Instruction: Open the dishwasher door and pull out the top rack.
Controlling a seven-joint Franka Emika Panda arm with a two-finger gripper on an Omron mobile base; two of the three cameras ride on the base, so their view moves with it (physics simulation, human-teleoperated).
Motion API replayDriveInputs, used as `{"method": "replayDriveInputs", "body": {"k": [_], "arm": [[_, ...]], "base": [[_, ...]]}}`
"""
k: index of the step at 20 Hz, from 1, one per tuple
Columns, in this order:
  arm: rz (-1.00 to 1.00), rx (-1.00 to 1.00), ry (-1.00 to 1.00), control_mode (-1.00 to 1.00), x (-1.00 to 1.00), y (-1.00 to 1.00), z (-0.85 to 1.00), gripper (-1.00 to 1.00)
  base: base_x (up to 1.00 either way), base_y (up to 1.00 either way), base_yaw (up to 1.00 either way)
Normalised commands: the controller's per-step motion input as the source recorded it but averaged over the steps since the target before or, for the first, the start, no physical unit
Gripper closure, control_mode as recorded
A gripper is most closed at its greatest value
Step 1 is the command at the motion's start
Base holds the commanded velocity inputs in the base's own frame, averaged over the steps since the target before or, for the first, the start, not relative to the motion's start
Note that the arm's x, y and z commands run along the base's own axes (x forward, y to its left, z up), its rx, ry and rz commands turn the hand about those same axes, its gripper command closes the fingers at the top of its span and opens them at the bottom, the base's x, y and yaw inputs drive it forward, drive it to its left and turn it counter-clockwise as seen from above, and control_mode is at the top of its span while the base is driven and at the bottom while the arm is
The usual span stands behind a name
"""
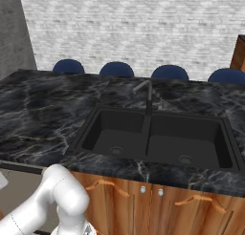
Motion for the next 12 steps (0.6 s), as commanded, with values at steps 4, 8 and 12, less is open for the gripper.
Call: {"method": "replayDriveInputs", "body": {"k": [4, 8, 12], "arm": [[0.0, 0.01, 0.0, -1.0, 0.03, 0.08, -0.15, 1.0], [0.0, 0.03, 0.01, -1.0, -0.29, 0.07, -0.01, 1.0], [0.0, 0.0, 0.0, -1.0, -0.95, 0.0, -0.17, 1.0]], "base": [[0.0, 0.0, 0.0], [0.0, 0.0, 0.0], [0.0, 0.0, 0.0]]}}
